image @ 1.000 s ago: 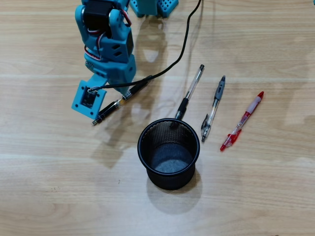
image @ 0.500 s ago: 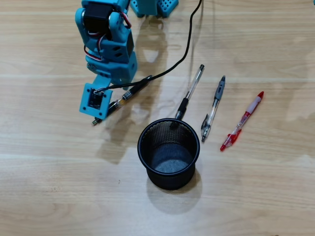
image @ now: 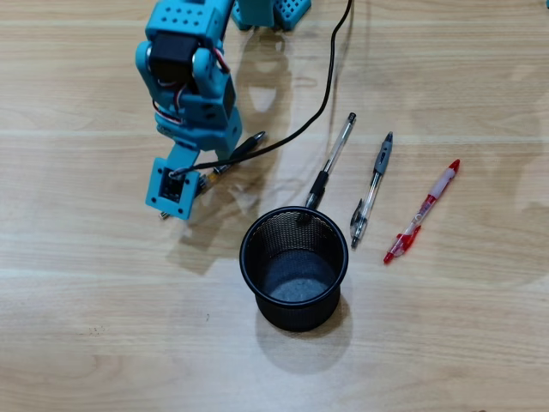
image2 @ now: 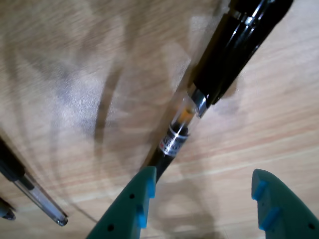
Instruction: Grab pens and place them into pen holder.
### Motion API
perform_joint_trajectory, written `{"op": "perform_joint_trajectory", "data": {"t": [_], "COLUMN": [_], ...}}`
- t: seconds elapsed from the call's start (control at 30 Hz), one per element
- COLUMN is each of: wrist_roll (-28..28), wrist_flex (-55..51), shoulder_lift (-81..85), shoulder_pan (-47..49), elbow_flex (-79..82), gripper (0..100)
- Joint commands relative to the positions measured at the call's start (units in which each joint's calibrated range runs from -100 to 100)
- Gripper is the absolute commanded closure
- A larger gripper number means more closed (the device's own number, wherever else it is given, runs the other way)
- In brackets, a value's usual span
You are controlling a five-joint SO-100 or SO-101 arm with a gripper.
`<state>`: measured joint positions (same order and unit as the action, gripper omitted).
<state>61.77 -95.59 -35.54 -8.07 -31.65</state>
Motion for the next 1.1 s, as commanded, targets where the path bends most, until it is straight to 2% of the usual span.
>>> {"op": "perform_joint_trajectory", "data": {"t": [0.0, 0.57, 0.8, 1.07], "wrist_roll": [0.39, 2.47, 2.47, 2.47], "wrist_flex": [2.73, 3.77, 3.68, 3.6], "shoulder_lift": [-2.89, -10.28, -9.69, -3.31], "shoulder_pan": [0.04, 0.04, -0.96, -1.05], "elbow_flex": [-4.09, -6.43, -6.61, -7.33], "gripper": [79, 79, 98, 98]}}
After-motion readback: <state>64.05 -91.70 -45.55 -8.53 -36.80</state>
